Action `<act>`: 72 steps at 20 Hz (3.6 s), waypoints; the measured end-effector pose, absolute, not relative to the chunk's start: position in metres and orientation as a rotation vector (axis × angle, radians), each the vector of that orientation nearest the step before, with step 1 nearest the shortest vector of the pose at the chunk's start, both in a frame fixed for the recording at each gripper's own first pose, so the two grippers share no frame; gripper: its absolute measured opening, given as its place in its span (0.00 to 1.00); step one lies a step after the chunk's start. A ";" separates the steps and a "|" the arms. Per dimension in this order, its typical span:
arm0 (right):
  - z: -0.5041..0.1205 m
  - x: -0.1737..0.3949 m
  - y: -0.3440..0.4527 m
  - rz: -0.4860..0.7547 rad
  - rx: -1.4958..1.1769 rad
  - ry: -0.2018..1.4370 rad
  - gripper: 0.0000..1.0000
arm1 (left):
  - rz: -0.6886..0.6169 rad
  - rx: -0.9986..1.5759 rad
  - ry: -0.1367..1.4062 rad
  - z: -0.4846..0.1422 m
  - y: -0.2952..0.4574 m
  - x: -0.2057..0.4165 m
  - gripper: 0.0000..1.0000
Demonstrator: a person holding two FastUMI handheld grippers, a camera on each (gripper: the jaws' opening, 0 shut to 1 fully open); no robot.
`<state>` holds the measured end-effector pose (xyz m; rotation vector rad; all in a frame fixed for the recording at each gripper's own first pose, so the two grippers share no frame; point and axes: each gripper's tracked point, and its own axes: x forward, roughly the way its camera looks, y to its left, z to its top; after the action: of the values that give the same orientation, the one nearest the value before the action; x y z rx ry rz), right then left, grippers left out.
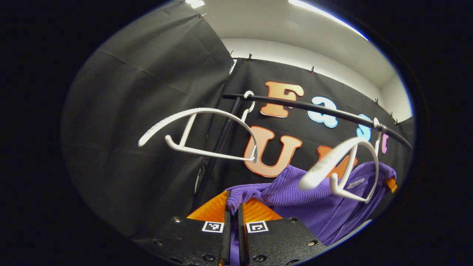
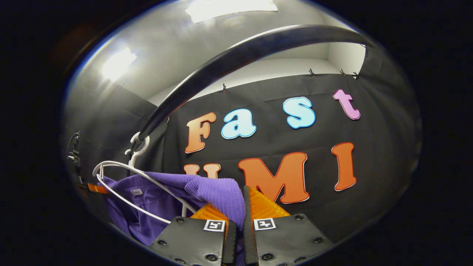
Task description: Grasp the clothes on the hanger with both hands and then place them into the laundry hamper below.
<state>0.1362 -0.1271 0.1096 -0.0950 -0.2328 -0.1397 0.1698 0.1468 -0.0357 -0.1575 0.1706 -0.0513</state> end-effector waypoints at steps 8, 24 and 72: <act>0.074 0.138 -0.148 -0.171 -0.246 -0.180 0.15 | 0.059 -0.089 0.213 -0.065 0.130 0.102 0.09; -0.035 0.072 -0.099 -0.008 -0.162 0.064 0.15 | -0.200 -0.090 0.282 -0.104 -0.034 0.047 0.09; -0.024 -0.104 -0.050 -0.172 -0.054 0.208 1.00 | -0.159 -0.054 0.322 -0.049 -0.009 -0.079 1.00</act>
<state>-0.1041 -0.0501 -0.0244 -0.0537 0.2082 -0.1721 -0.0792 -0.0088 -0.0493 -0.0536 0.3225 -0.1589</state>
